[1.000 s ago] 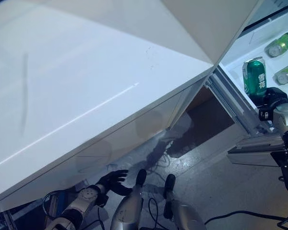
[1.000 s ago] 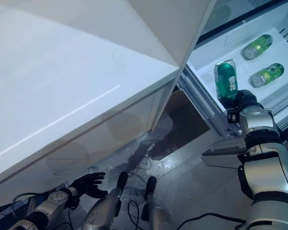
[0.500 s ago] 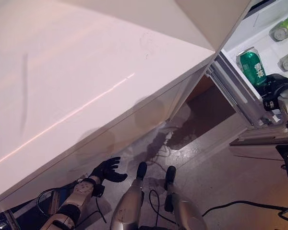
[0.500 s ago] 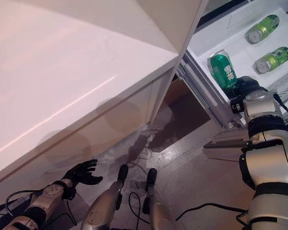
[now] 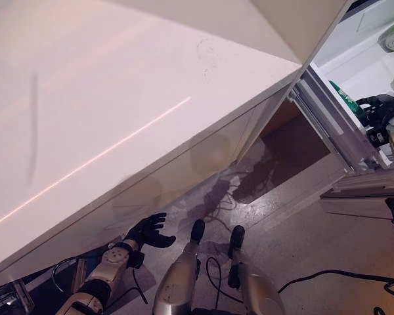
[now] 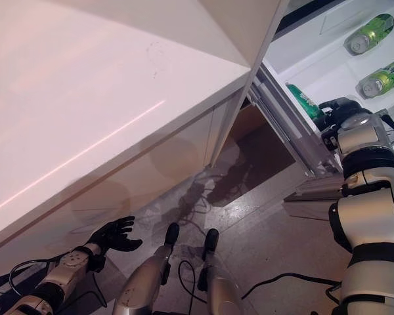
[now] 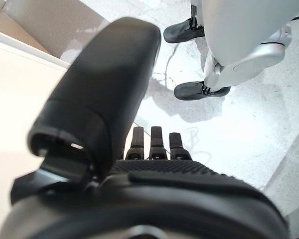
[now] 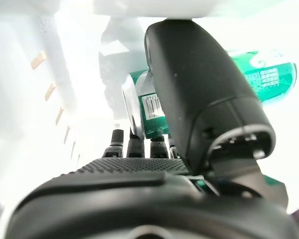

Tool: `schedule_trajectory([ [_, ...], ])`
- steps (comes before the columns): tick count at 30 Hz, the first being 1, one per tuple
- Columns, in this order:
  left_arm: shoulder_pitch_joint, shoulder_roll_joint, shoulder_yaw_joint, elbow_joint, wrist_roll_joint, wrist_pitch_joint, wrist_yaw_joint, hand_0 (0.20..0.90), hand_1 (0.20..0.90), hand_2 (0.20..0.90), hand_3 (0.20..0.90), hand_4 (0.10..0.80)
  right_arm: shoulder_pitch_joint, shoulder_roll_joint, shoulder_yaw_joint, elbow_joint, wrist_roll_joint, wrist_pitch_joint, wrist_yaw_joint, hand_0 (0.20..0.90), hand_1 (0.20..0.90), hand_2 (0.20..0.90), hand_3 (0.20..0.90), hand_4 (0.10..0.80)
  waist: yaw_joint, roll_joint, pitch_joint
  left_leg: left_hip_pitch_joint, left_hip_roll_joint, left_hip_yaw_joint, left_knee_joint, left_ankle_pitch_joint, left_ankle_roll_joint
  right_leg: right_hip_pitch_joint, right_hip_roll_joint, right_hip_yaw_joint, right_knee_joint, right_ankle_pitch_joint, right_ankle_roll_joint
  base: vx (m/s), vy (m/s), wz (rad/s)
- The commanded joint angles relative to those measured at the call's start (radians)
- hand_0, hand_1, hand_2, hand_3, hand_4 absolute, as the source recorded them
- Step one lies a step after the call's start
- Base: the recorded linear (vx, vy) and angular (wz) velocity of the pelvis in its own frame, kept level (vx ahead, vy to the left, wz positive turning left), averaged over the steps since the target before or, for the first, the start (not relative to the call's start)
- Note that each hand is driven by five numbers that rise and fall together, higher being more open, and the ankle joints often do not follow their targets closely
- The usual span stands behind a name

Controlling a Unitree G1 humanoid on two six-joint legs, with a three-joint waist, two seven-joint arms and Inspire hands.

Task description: Put drinks into fridge and close the fridge

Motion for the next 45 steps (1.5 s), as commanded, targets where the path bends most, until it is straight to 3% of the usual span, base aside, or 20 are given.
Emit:
schedule_trajectory([
  [1, 0.068, 0.011, 0.008, -0.039, 0.021, -0.015, 0.013, 0.9, 0.9, 0.9, 0.9, 0.8, -0.048, -0.099, 0.056, -0.188, 0.228, -0.068, -0.11, 0.9, 0.9, 0.9, 0.9, 0.8, 0.006, -0.022, -0.057, -0.034, -0.009, 0.034, 0.064, -0.037, 0.014, -0.062, -0.001, 0.033, 0.169, -0.073, 0.011, 0.023, 0.081, -0.01],
  [4, 0.093, 0.001, 0.025, -0.015, 0.04, -0.031, 0.018, 0.9, 0.9, 0.9, 0.9, 0.8, 0.027, -0.112, -0.059, -0.353, 0.412, -0.191, -0.228, 0.9, 0.9, 0.9, 0.9, 0.8, -0.015, -0.035, -0.072, -0.006, -0.005, 0.044, 0.05, -0.045, 0.013, -0.042, 0.002, 0.043, 0.164, -0.077, 0.014, 0.024, 0.053, -0.03],
  [5, 0.108, -0.009, 0.039, 0.004, 0.053, -0.038, 0.019, 0.9, 0.9, 0.9, 0.9, 0.8, 0.095, -0.121, -0.156, -0.447, 0.481, -0.282, -0.283, 0.9, 0.9, 0.9, 0.9, 0.8, -0.032, -0.041, -0.087, 0.006, -0.004, 0.05, 0.045, -0.05, 0.012, -0.034, 0.002, 0.049, 0.161, -0.077, 0.018, 0.034, 0.058, -0.05],
  [10, 0.133, -0.042, 0.067, 0.074, 0.094, -0.032, 0.018, 0.9, 0.9, 0.9, 0.9, 0.8, 0.379, -0.106, -0.465, -0.672, 0.538, -0.466, -0.406, 0.9, 0.9, 0.9, 0.9, 0.8, -0.088, -0.06, -0.147, 0.056, -0.009, 0.074, 0.029, -0.067, 0.021, -0.002, 0.003, 0.082, 0.15, -0.078, 0.03, 0.049, 0.069, -0.1],
  [14, 0.137, -0.065, 0.075, 0.127, 0.125, -0.022, 0.014, 0.9, 0.9, 0.9, 0.9, 0.8, 0.562, -0.051, -0.621, -0.732, 0.571, -0.541, -0.484, 0.9, 0.9, 0.9, 0.9, 0.8, -0.12, -0.069, -0.201, 0.095, -0.012, 0.095, 0.018, -0.081, 0.028, 0.023, -0.002, 0.111, 0.143, -0.075, 0.044, 0.06, 0.057, -0.12],
  [18, 0.139, -0.082, 0.066, 0.142, 0.134, -0.013, 0.018, 0.9, 0.9, 0.9, 0.9, 0.8, 0.674, 0.015, -0.699, -0.74, 0.63, -0.58, -0.529, 0.9, 0.9, 0.9, 0.9, 0.8, -0.14, -0.069, -0.24, 0.128, -0.015, 0.118, 0.031, -0.104, 0.038, 0.046, -0.013, 0.134, 0.144, -0.074, 0.054, 0.075, 0.043, -0.28],
  [24, 0.152, -0.11, 0.052, 0.136, 0.154, 0.007, 0.015, 0.9, 0.9, 0.9, 0.9, 0.8, 0.781, 0.124, -0.753, -0.703, 0.715, -0.612, -0.554, 0.9, 0.9, 0.9, 0.9, 0.8, -0.14, -0.07, -0.272, 0.156, -0.023, 0.155, 0.118, -0.159, 0.055, 0.091, -0.047, 0.133, 0.172, -0.085, 0.059, 0.117, 0.001, -0.24],
  [31, 0.182, -0.134, 0.058, 0.126, 0.171, 0.031, 0.01, 0.9, 0.9, 0.9, 0.9, 0.8, 0.804, 0.211, -0.759, -0.641, 0.786, -0.613, -0.542, 0.9, 0.9, 0.9, 0.9, 0.8, -0.11, -0.08, -0.225, 0.107, -0.028, 0.18, 0.402, -0.309, 0.083, 0.1, -0.101, 0.092, 0.333, -0.154, 0.04, 0.092, -0.009, -0.01],
  [36, 0.19, -0.128, 0.055, 0.127, 0.16, 0.021, 0.048, 0.9, 0.9, 0.9, 0.9, 0.8, 0.771, 0.22, -0.725, -0.598, 0.868, -0.585, -0.464, 0.9, 0.9, 0.9, 0.9, 0.8, -0.089, -0.075, -0.171, 0.006, -0.04, 0.158, 0.577, -0.379, 0.115, 0.011, -0.109, 0.084, 0.519, -0.218, 0.01, -0.07, 0.024, 0.08],
  [40, 0.176, -0.112, 0.063, 0.115, 0.136, 0.017, 0.074, 0.9, 0.9, 0.9, 0.9, 0.8, 0.713, 0.214, -0.702, -0.565, 0.939, -0.58, -0.397, 0.9, 0.9, 0.9, 0.9, 0.8, -0.077, -0.066, -0.119, -0.093, -0.048, 0.144, 0.692, -0.4, 0.124, -0.091, -0.104, 0.083, 0.652, -0.254, -0.011, -0.197, 0.039, 0.19],
  [45, 0.147, -0.094, 0.088, 0.109, 0.097, 0.03, 0.103, 0.9, 0.9, 0.9, 0.9, 0.8, 0.6, 0.168, -0.626, -0.49, 0.918, -0.488, -0.315, 0.9, 0.9, 0.9, 0.9, 0.8, -0.058, -0.052, -0.069, -0.197, -0.067, 0.125, 0.783, -0.409, 0.127, -0.214, -0.089, 0.088, 0.785, -0.294, -0.031, -0.163, 0.074, 0.05],
])
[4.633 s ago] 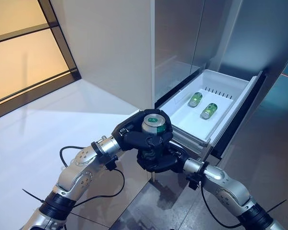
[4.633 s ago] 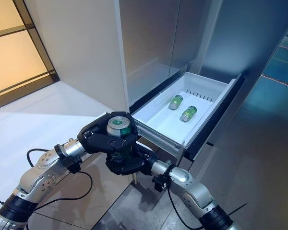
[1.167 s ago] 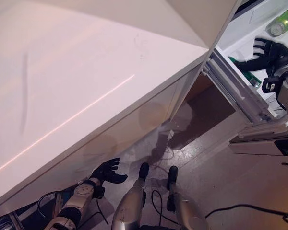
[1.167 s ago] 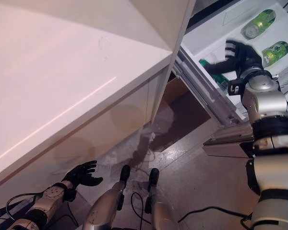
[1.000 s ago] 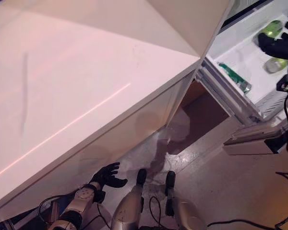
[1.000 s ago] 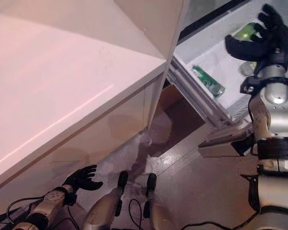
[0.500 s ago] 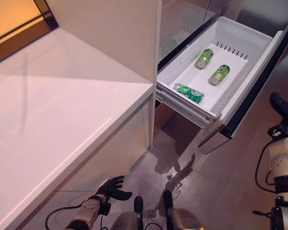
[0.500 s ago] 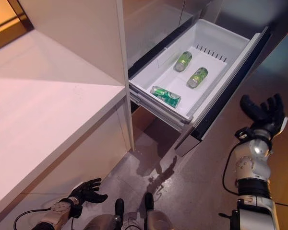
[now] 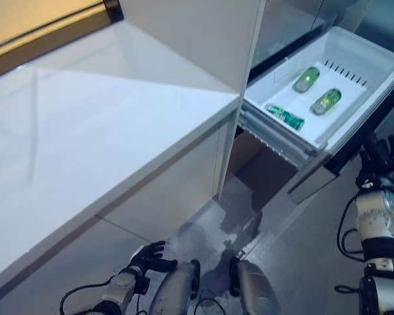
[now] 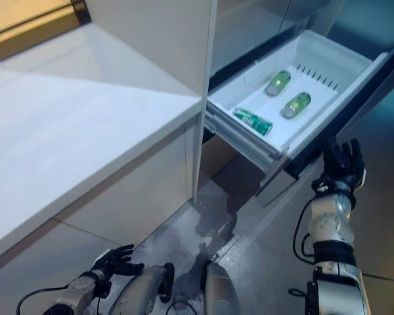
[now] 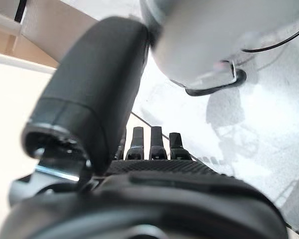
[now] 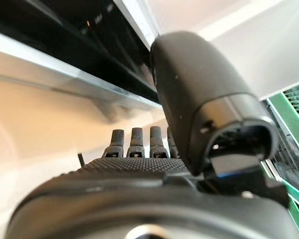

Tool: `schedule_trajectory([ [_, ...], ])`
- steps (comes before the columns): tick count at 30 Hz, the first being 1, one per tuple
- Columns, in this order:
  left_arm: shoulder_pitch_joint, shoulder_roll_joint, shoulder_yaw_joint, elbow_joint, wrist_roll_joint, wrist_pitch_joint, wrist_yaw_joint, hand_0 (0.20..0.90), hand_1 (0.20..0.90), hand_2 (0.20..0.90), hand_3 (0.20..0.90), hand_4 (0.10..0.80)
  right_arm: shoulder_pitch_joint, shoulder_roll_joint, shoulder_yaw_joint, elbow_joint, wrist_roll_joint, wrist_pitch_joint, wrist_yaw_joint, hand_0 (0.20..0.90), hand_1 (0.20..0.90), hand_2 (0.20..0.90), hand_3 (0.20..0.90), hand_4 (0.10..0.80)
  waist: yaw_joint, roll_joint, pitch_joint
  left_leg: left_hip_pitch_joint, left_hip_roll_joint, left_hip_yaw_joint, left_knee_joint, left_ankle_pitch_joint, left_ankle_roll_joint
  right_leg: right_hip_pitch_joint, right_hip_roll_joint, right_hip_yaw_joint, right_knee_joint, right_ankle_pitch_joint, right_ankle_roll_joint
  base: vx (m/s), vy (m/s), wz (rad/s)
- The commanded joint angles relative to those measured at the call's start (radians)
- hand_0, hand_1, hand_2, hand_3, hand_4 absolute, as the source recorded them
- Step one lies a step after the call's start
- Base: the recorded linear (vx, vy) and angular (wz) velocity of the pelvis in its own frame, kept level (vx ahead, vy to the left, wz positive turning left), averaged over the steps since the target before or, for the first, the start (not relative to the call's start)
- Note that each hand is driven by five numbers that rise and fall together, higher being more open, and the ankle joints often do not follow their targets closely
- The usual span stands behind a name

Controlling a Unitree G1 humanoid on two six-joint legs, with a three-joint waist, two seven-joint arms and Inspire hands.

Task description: Put drinks into fridge and close the fridge

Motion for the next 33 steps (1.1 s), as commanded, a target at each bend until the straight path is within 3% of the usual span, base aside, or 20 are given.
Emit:
schedule_trajectory([
  [1, 0.083, 0.033, 0.004, -0.026, -0.016, 0.008, 0.038, 0.9, 0.9, 0.9, 0.9, 0.8, -0.118, -0.1, 0.108, 0.011, -0.015, 0.032, 0.163, 0.9, 0.9, 0.9, 0.9, 0.8, 0.056, -0.009, -0.002, -0.046, -0.006, -0.014, 0.115, -0.104, 0.053, 0.002, -0.012, -0.043, 0.041, 0.013, -0.08, -0.079, 0.068, 0.0],
  [8, 0.09, 0.04, 0.025, -0.049, -0.049, 0.005, 0.029, 0.9, 0.9, 0.9, 0.9, 0.8, -0.24, -0.12, 0.229, 0.005, 0.009, 0.086, 0.454, 0.9, 0.9, 0.9, 0.9, 0.8, 0.086, 0.011, 0.011, -0.091, -0.027, -0.03, 0.108, -0.071, 0.046, -0.048, -0.008, -0.055, 0.063, 0.015, -0.086, -0.044, 0.074, -0.07],
  [13, 0.113, 0.051, 0.024, -0.07, -0.051, 0.002, 0.017, 0.9, 0.9, 0.9, 0.9, 0.8, -0.335, -0.127, 0.317, -0.017, -0.006, 0.086, 0.545, 0.9, 0.9, 0.9, 0.9, 0.8, 0.118, 0.019, 0.015, -0.094, -0.036, -0.054, 0.083, -0.049, 0.04, -0.053, -0.012, -0.072, 0.065, 0.014, -0.084, -0.008, 0.044, 0.02],
  [22, 0.137, 0.073, 0.0, -0.081, -0.061, -0.017, -0.018, 0.9, 0.9, 0.9, 0.9, 0.8, -0.551, -0.133, 0.43, 0.064, -0.05, 0.1, 0.511, 0.9, 0.9, 0.9, 0.9, 0.8, 0.19, 0.034, 0.01, -0.065, -0.053, -0.112, 0.023, -0.019, 0.034, -0.011, -0.04, -0.112, 0.046, 0.006, -0.079, 0.036, 0.02, 0.07],
  [33, 0.145, 0.087, -0.021, -0.073, -0.039, -0.025, -0.032, 0.9, 0.9, 0.9, 0.9, 0.8, -0.628, -0.134, 0.46, 0.128, -0.096, 0.068, 0.407, 0.9, 0.9, 0.9, 0.9, 0.8, 0.228, 0.031, -0.004, -0.001, -0.057, -0.158, -0.089, 0.025, 0.026, 0.07, -0.06, -0.146, -0.054, 0.035, -0.059, 0.038, -0.025, 0.24],
])
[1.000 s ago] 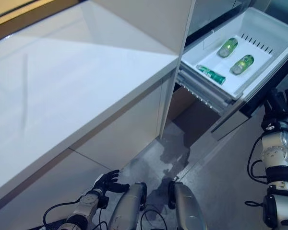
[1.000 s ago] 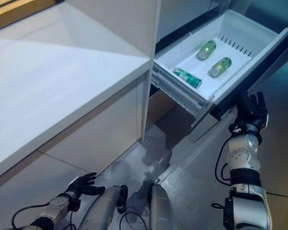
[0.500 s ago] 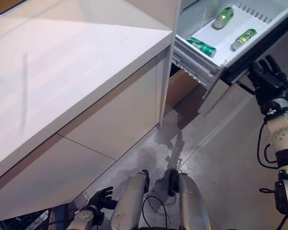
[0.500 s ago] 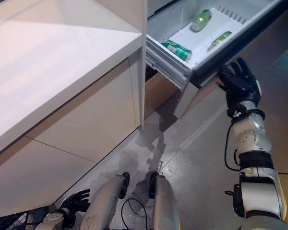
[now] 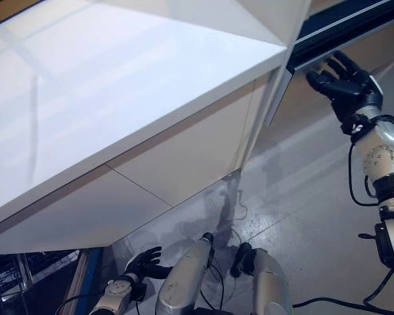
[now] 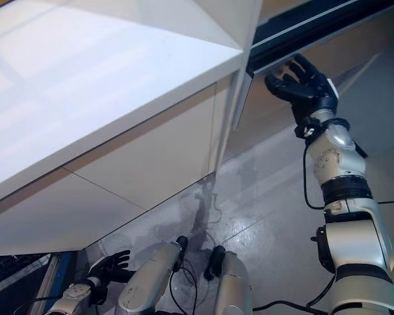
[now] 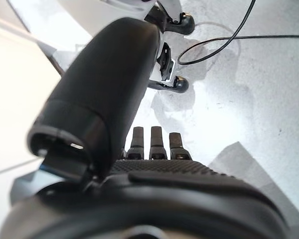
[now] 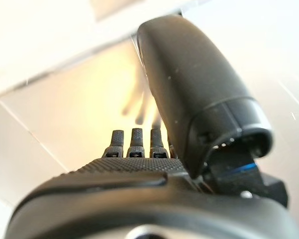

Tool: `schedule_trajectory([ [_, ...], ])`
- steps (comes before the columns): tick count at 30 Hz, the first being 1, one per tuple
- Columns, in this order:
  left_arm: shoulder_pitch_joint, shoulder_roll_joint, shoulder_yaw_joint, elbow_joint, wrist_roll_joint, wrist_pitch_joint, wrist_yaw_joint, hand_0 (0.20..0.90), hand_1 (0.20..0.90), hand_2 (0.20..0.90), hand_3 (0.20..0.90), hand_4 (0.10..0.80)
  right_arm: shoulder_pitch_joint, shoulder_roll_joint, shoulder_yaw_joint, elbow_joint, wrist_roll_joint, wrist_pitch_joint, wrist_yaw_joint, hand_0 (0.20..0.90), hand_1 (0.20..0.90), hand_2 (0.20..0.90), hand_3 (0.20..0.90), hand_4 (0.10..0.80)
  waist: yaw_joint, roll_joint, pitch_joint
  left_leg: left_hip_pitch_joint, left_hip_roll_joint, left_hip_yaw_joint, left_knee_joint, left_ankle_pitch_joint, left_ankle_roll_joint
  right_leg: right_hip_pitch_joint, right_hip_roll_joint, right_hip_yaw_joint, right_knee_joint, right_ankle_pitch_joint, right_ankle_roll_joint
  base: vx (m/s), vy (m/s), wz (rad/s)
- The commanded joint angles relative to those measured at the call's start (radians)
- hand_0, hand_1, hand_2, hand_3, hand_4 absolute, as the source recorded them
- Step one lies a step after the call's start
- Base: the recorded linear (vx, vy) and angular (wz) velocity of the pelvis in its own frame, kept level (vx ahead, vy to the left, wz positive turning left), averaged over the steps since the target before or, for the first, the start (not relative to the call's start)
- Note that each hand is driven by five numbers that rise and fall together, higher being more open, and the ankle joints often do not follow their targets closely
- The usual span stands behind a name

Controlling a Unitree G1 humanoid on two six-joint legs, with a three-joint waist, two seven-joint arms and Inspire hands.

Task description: Put drinks into fridge and close the fridge

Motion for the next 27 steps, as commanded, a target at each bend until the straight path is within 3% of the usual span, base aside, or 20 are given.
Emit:
schedule_trajectory([
  [1, 0.051, 0.091, -0.04, -0.042, 0.003, -0.039, -0.006, 0.9, 0.9, 0.9, 0.9, 0.8, -0.159, 0.003, 0.004, -0.058, -0.014, -0.086, 0.041, 0.9, 0.9, 0.9, 0.9, 0.8, 0.054, -0.039, -0.063, 0.026, 0.006, 0.053, -0.011, -0.02, 0.101, 0.059, 0.01, 0.113, -0.077, 0.102, 0.032, 0.021, -0.085, 0.2],
  [10, 0.03, 0.095, -0.047, -0.021, 0.003, -0.047, -0.016, 0.9, 0.9, 0.9, 0.9, 0.8, -0.085, 0.007, -0.005, -0.061, -0.041, -0.108, -0.019, 0.9, 0.9, 0.9, 0.9, 0.8, 0.02, -0.064, -0.096, 0.097, 0.04, 0.057, -0.14, 0.026, 0.085, 0.129, 0.028, 0.12, -0.255, 0.173, 0.052, -0.012, -0.092, 0.0],
  [15, 0.012, 0.073, -0.031, -0.002, -0.039, -0.023, -0.046, 0.9, 0.9, 0.9, 0.9, 0.8, 0.076, 0.071, -0.044, -0.115, -0.024, -0.117, -0.013, 0.9, 0.9, 0.9, 0.9, 0.8, -0.033, -0.089, -0.148, 0.161, 0.069, 0.079, -0.245, 0.063, 0.068, 0.177, 0.054, 0.162, -0.397, 0.226, 0.064, -0.041, -0.051, -0.09],
  [22, 0.044, -0.015, 0.02, 0.045, -0.058, -0.022, -0.029, 0.9, 0.9, 0.9, 0.9, 0.8, 0.616, 0.375, -0.074, -0.325, -0.079, -0.182, 0.015, 0.9, 0.9, 0.9, 0.9, 0.8, -0.143, -0.097, -0.28, 0.303, 0.108, 0.171, -0.429, 0.109, 0.048, 0.295, 0.107, 0.226, -0.585, 0.28, 0.076, 0.042, -0.034, -0.33],
  [27, 0.088, -0.05, 0.065, 0.045, -0.051, -0.02, -0.031, 0.9, 0.9, 0.9, 0.9, 0.8, 0.882, 0.463, -0.071, -0.32, -0.15, -0.224, 0.048, 0.9, 0.9, 0.9, 0.9, 0.8, -0.193, -0.092, -0.341, 0.357, 0.124, 0.219, -0.497, 0.127, 0.037, 0.331, 0.128, 0.238, -0.636, 0.29, 0.08, 0.023, -0.017, -0.25],
])
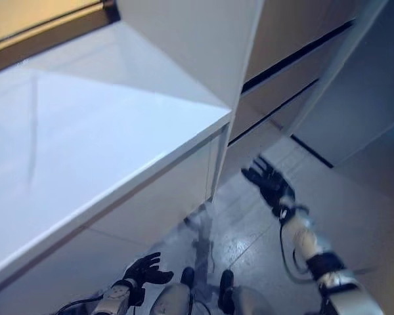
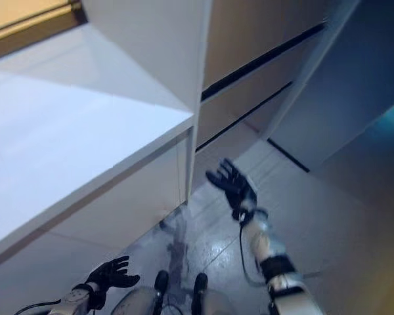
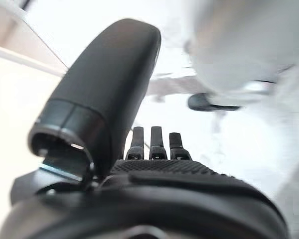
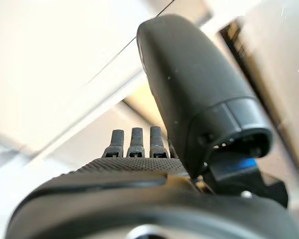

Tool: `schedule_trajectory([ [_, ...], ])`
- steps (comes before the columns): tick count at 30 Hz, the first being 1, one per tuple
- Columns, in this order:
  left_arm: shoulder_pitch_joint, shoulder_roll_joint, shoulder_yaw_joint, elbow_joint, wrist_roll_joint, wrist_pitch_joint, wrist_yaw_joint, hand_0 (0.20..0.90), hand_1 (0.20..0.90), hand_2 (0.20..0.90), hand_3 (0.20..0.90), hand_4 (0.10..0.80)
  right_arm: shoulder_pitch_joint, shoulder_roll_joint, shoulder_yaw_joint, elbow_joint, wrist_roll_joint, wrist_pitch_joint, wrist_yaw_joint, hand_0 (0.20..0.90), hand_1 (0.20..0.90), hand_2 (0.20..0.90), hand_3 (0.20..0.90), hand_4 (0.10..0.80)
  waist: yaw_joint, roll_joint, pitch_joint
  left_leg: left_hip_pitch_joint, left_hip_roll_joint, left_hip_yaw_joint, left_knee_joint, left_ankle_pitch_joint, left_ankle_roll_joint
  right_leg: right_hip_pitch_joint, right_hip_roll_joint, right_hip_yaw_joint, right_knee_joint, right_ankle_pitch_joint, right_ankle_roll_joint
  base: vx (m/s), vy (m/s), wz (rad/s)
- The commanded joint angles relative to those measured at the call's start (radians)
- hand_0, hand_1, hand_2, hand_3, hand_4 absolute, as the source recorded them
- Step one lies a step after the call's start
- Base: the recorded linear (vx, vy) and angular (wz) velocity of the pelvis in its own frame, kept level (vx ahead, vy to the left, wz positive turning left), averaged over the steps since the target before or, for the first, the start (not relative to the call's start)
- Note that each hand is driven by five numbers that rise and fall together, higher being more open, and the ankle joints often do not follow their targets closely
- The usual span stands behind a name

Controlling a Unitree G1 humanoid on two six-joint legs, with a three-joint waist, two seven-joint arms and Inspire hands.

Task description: Put drinks into fridge and close the fridge

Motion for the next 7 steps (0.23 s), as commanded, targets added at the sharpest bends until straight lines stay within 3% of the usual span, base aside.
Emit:
schedule_trajectory([
  [1, 0.06, -0.007, 0.029, 0.013, -0.037, -0.022, -0.016, 0.9, 0.9, 0.9, 0.9, 0.8, 0.04, 0.006, -0.003, -0.055, -0.088, -0.117, 0.059, 0.9, 0.9, 0.9, 0.9, 0.8, -0.045, -0.016, -0.116, 0.001, 0.012, 0.089, 0.008, -0.005, 0.001, 0.021, 0.001, 0.088, -0.103, 0.105, 0.031, 0.012, -0.004, -0.3],
  [7, 0.065, -0.012, 0.057, 0.055, -0.035, -0.005, -0.069, 0.9, 0.9, 0.9, 0.9, 0.8, 0.108, 0.004, 0.007, 0.134, -0.232, -0.043, 0.126, 0.9, 0.9, 0.9, 0.9, 0.8, -0.061, -0.014, -0.147, 0.033, 0.014, 0.097, -0.026, 0.003, -0.003, 0.052, 0.017, 0.084, -0.117, 0.093, 0.025, 0.008, -0.006, -0.15],
])
